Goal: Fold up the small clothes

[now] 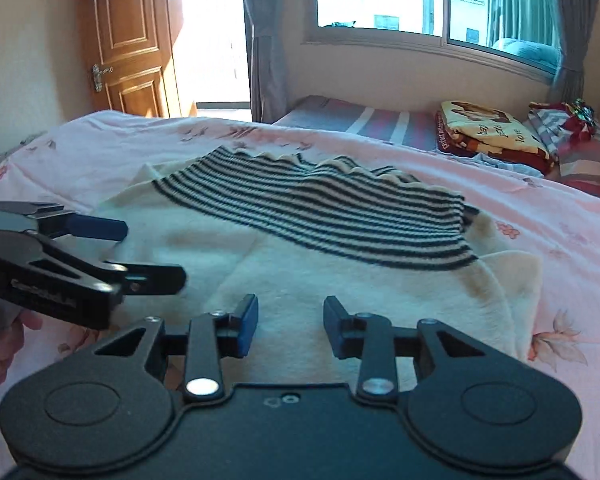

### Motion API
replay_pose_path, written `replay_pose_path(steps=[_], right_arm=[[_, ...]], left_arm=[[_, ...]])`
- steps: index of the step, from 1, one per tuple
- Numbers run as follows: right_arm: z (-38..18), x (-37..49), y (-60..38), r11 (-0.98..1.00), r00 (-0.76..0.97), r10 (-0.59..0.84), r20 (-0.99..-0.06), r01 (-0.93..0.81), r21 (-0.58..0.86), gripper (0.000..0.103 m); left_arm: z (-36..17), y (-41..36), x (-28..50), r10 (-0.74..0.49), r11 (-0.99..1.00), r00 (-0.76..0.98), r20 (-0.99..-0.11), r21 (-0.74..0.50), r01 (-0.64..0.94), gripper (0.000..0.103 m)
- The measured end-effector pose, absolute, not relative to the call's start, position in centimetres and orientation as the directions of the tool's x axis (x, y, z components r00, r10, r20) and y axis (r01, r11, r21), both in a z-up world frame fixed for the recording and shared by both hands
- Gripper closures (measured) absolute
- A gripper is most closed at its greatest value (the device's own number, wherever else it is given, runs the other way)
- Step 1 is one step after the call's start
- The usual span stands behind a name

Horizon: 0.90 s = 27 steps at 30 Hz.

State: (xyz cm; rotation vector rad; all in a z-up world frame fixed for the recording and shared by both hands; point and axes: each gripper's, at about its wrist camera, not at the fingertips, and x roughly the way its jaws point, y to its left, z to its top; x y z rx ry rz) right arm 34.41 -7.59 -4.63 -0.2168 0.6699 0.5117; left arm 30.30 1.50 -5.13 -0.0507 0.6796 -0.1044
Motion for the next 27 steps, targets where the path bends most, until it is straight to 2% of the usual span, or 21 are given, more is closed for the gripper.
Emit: replay_pose_path(steps=[1,4,6,10,14,18,21,25,27], right_arm=[[-5.0,34.1,-7.0,0.855,0.677,0.355,-0.645,-0.515,-0.069,0.073],[-6.1,32.8,-6.0,0.832,0.722,0.315,-0.615,-0.522,-0.187,0.071],[-5.9,32.5,-6.3,0.840,0.739,0.293,-0.607,-0.502,-0.206,0.069],[-5.3,32.5,-11.6,0.903,0.750,0.243,-0.615,-0.406,-0.138,0.062],[-5.9,32.3,-17.0,0.939,0.725,0.260,-0.637,-0.343,-0.007,0.059],[-5.9,32.3,-16.0,0.936,0.729,0.234,-0.643,-0.348,-0.054,0.059],[-5.1,31.9,-16.8,0.943,0.726,0.246,-0.642,-0.331,-0.014,0.059],[-4.7,31.0,-17.9,0.953,0.729,0.241,-0.641,-0.303,0.013,0.065],[-5.8,31.4,-18.1,0.960,0.706,0.223,-0.672,-0.278,0.025,0.068]], left_arm=[[-5.4,1.5,30.1,-0.100,0.995,0.769,-0.631,-0.073,0.070,0.000],[-6.5,1.0,28.9,-0.054,0.996,0.771,-0.634,0.024,0.090,0.000],[-6.4,1.9,28.3,-0.046,0.996,0.773,-0.632,0.025,0.080,0.000],[-6.4,5.8,26.6,-0.037,0.999,0.770,-0.637,-0.020,0.032,0.000],[-6.6,6.0,26.1,-0.028,0.998,0.768,-0.640,0.020,0.053,0.000],[-6.4,6.0,26.4,-0.024,1.000,0.764,-0.645,-0.007,0.025,0.000],[-5.5,6.4,26.2,-0.038,0.999,0.759,-0.650,-0.044,0.013,0.000],[-4.0,6.2,26.0,-0.074,0.990,0.784,-0.617,-0.142,-0.019,0.000],[-4.0,4.7,26.4,-0.068,0.993,0.786,-0.614,-0.121,-0.008,0.000]])
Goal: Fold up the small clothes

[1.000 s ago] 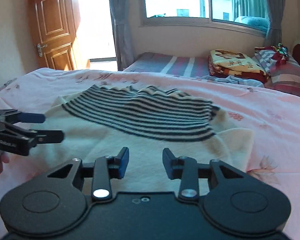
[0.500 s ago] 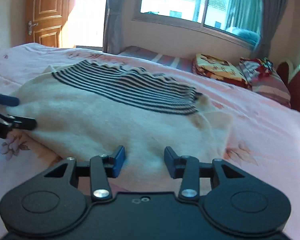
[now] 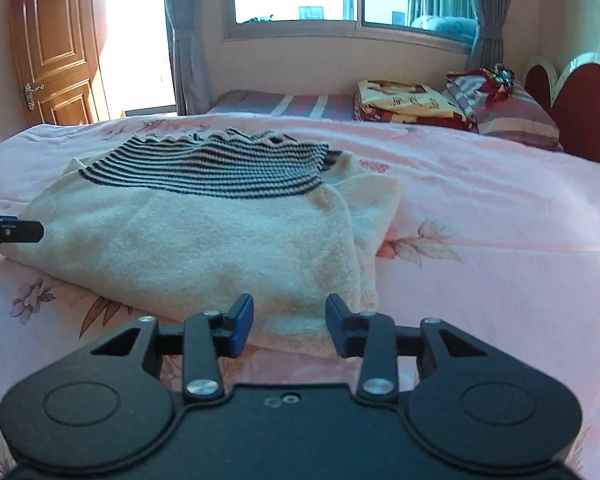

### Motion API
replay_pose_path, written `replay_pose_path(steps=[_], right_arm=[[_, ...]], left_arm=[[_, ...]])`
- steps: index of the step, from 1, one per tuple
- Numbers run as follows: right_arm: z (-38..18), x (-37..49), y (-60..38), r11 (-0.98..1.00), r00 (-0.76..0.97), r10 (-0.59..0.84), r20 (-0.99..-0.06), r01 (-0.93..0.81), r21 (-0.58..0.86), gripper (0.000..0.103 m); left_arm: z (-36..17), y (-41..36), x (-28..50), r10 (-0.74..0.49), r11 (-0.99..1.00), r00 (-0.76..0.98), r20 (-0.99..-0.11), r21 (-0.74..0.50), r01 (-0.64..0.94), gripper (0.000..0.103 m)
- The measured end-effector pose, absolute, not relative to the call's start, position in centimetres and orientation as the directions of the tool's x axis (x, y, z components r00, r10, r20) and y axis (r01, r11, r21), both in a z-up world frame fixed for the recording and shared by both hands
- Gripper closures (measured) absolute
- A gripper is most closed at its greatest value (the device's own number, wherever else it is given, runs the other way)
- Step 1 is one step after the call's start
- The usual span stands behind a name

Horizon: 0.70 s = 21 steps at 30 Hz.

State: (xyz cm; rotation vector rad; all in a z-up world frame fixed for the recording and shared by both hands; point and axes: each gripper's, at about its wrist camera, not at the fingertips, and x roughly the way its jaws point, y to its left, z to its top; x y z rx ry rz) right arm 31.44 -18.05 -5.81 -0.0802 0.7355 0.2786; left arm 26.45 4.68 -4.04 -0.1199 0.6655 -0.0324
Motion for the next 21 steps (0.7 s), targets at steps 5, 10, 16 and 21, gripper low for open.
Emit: replay_pose_path(steps=[5,10,16,21], right_arm=[[-6.7,30.6,-17.6,0.951,0.734,0.209,-0.646,-0.308,-0.042,0.068],[-6.0,30.6,-17.6,0.958,0.733,0.197,-0.652,-0.285,-0.032,0.068],[-4.5,30.2,-14.8,0.945,0.759,0.281,-0.588,-0.324,0.033,0.068],[-6.0,30.9,-13.0,0.942,0.732,0.231,-0.641,-0.333,-0.041,0.066]], left_arm=[[-6.4,2.2,28.2,0.012,0.998,0.746,-0.666,-0.038,-0.050,0.000],[-5.7,2.6,27.7,0.018,0.999,0.747,-0.665,-0.023,-0.045,0.000],[-5.2,4.9,26.2,0.054,0.993,0.742,-0.668,-0.039,-0.107,0.000],[-4.9,5.2,25.4,0.070,0.996,0.732,-0.678,0.003,-0.092,0.000]])
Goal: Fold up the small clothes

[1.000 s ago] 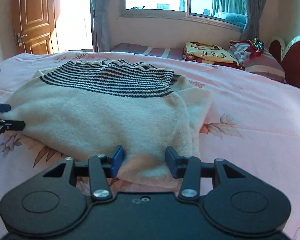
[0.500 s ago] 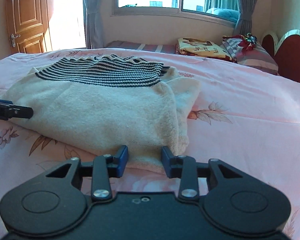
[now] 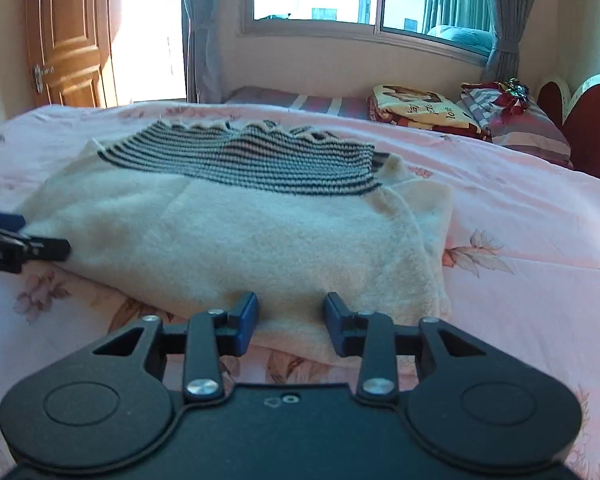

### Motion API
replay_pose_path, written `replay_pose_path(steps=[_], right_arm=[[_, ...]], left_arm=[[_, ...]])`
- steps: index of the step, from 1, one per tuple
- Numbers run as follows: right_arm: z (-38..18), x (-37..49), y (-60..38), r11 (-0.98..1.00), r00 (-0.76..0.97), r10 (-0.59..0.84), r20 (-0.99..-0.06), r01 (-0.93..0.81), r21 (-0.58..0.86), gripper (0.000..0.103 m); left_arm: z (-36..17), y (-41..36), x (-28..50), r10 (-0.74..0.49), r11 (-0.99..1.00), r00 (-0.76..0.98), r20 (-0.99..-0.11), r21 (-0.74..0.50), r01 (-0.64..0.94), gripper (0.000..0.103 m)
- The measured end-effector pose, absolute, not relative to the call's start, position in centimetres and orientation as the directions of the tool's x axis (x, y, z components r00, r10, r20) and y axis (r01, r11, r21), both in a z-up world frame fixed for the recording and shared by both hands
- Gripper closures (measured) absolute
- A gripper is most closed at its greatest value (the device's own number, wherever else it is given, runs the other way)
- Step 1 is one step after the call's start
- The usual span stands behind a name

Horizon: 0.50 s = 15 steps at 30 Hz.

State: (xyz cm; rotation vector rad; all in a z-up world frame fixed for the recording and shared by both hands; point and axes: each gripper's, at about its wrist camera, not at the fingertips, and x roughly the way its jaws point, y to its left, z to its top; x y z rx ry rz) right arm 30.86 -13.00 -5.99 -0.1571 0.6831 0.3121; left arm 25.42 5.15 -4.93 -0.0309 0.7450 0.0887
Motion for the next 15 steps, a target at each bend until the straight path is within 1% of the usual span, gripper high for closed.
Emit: replay_pose_path(steps=[2,5,7,9,11,12,13,14,15], right_arm=[[-5.1,30.7,-13.7,0.946,0.731,0.253,-0.634,-0.323,0.004,0.066],[-4.5,30.5,-14.3,0.949,0.737,0.269,-0.620,-0.311,0.042,0.067],[-4.4,30.4,-14.3,0.949,0.735,0.276,-0.619,-0.310,0.055,0.078],[-4.5,30.4,-14.1,0.947,0.728,0.290,-0.621,-0.313,0.076,0.081],[-4.5,30.4,-13.7,0.944,0.728,0.301,-0.616,-0.317,0.087,0.084],[-4.5,30.4,-13.4,0.943,0.727,0.306,-0.615,-0.320,0.091,0.084],[-4.4,30.5,-13.3,0.942,0.726,0.311,-0.614,-0.324,0.094,0.084],[-4.4,30.4,-13.0,0.940,0.726,0.315,-0.611,-0.327,0.097,0.084],[-4.3,30.5,-12.9,0.939,0.726,0.319,-0.609,-0.329,0.099,0.084]], left_arm=[[-4.1,5.8,24.3,0.073,0.993,0.744,-0.664,-0.020,-0.115,0.000],[-3.6,7.1,22.8,0.058,0.979,0.750,-0.659,-0.109,-0.172,0.000],[-3.7,7.8,21.9,0.027,0.958,0.753,-0.658,-0.198,-0.207,0.000],[-4.0,8.2,21.5,0.007,0.940,0.758,-0.653,-0.254,-0.228,0.000],[-4.6,8.3,21.7,0.001,0.932,0.752,-0.660,-0.272,-0.240,0.001],[-4.8,8.4,21.8,-0.001,0.928,0.750,-0.661,-0.280,-0.245,0.006],[-5.1,8.5,21.9,-0.007,0.921,0.745,-0.667,-0.293,-0.255,0.028],[-5.4,8.7,21.9,-0.016,0.912,0.738,-0.675,-0.312,-0.266,0.040],[-5.6,9.0,22.0,-0.026,0.902,0.735,-0.678,-0.333,-0.275,0.040]])
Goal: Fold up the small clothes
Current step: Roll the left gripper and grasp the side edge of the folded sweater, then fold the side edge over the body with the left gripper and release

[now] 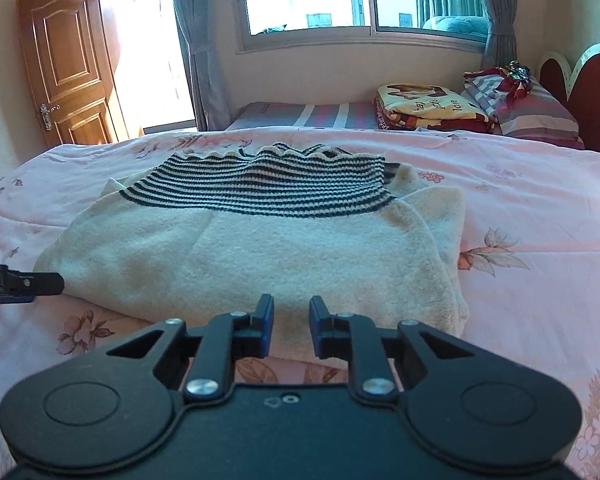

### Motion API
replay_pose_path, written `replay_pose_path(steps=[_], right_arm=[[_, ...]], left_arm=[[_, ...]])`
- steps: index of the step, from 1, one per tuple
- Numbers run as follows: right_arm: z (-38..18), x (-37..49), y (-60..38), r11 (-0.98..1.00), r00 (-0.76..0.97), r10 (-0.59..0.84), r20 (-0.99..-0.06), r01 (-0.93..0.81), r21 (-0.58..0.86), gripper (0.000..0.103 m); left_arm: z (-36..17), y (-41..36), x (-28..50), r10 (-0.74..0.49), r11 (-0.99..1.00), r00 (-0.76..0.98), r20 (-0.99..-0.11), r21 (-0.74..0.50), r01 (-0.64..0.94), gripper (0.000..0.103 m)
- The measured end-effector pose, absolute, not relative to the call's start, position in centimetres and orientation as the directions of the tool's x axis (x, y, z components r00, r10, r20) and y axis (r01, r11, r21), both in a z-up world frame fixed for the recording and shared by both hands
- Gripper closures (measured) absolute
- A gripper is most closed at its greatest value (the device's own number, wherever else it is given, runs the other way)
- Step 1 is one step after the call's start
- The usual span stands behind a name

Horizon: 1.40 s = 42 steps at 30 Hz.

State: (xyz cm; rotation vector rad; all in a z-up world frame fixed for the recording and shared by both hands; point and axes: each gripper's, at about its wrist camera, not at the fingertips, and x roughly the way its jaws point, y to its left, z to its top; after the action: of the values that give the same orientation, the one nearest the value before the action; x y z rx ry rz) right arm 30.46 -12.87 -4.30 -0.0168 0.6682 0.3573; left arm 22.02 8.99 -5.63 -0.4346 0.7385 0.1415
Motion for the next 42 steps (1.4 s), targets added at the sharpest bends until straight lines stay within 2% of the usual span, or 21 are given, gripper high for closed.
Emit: replay_pose_path(steps=[8,9,11,12,20,24,25,29,30,31,32,33,38,40,42], right_arm=[[-3.6,31.3,-12.3,0.933,0.731,0.339,-0.592,-0.341,0.114,0.083],[-3.5,31.5,-12.3,0.933,0.731,0.342,-0.591,-0.341,0.117,0.083],[-3.4,31.8,-12.2,0.930,0.727,0.350,-0.590,-0.344,0.127,0.082],[-3.4,32.0,-12.1,0.929,0.727,0.352,-0.590,-0.345,0.130,0.082],[-3.8,33.1,-11.9,0.925,0.719,0.366,-0.591,-0.349,0.147,0.081],[-4.0,33.6,-11.9,0.920,0.710,0.386,-0.590,-0.347,0.185,0.081],[-4.1,33.8,-11.8,0.918,0.706,0.390,-0.591,-0.347,0.191,0.081],[-3.9,35.3,-10.8,0.898,0.687,0.436,-0.581,-0.372,0.235,0.086],[-3.9,35.8,-10.5,0.888,0.673,0.458,-0.581,-0.383,0.256,0.093],[-3.9,36.3,-10.2,0.879,0.663,0.474,-0.579,-0.390,0.273,0.099],[-3.9,36.7,-9.8,0.873,0.657,0.487,-0.576,-0.394,0.289,0.100],[-3.9,37.1,-9.3,0.869,0.653,0.493,-0.575,-0.397,0.295,0.100],[-5.0,38.6,-7.2,0.855,0.612,0.514,-0.601,-0.421,0.302,0.101],[-6.1,38.7,-5.7,0.873,0.595,0.453,-0.664,-0.449,0.193,0.103],[-6.5,38.6,-5.2,0.871,0.611,0.438,-0.660,-0.470,0.143,0.103]], left_arm=[[-6.7,9.5,22.7,-0.040,0.864,0.745,-0.666,-0.397,-0.309,0.039],[-6.9,9.6,22.9,-0.049,0.855,0.750,-0.660,-0.416,-0.310,0.036],[-7.2,10.3,23.1,-0.103,0.813,0.774,-0.624,-0.502,-0.296,0.014],[-7.3,10.4,23.1,-0.114,0.790,0.784,-0.610,-0.534,-0.301,0.011],[-9.3,12.2,24.0,-0.127,0.625,0.853,-0.507,-0.708,-0.328,0.012],[-10.2,12.3,25.4,-0.092,0.567,0.876,-0.473,-0.748,-0.344,0.016],[-10.4,12.2,25.9,-0.073,0.561,0.884,-0.461,-0.752,-0.346,0.018],[-11.2,12.1,27.8,-0.009,0.521,0.893,-0.450,-0.764,-0.380,0.036],[-11.4,12.2,28.3,-0.001,0.510,0.891,-0.454,-0.766,-0.390,0.041],[-11.7,12.4,29.0,-0.001,0.502,0.883,-0.469,-0.764,-0.405,0.056],[-12.1,12.6,29.6,-0.013,0.489,0.876,-0.483,-0.767,-0.416,0.073],[-12.5,12.9,30.1,-0.035,0.469,0.872,-0.489,-0.778,-0.418,0.080],[-12.9,13.2,30.6,-0.083,0.468,0.888,-0.453,-0.804,-0.366,0.084],[-12.3,13.3,30.0,-0.101,0.439,0.916,-0.387,-0.844,-0.308,0.085],[-11.7,13.0,29.6,-0.111,0.434,0.937,-0.331,-0.864,-0.253,0.085]])
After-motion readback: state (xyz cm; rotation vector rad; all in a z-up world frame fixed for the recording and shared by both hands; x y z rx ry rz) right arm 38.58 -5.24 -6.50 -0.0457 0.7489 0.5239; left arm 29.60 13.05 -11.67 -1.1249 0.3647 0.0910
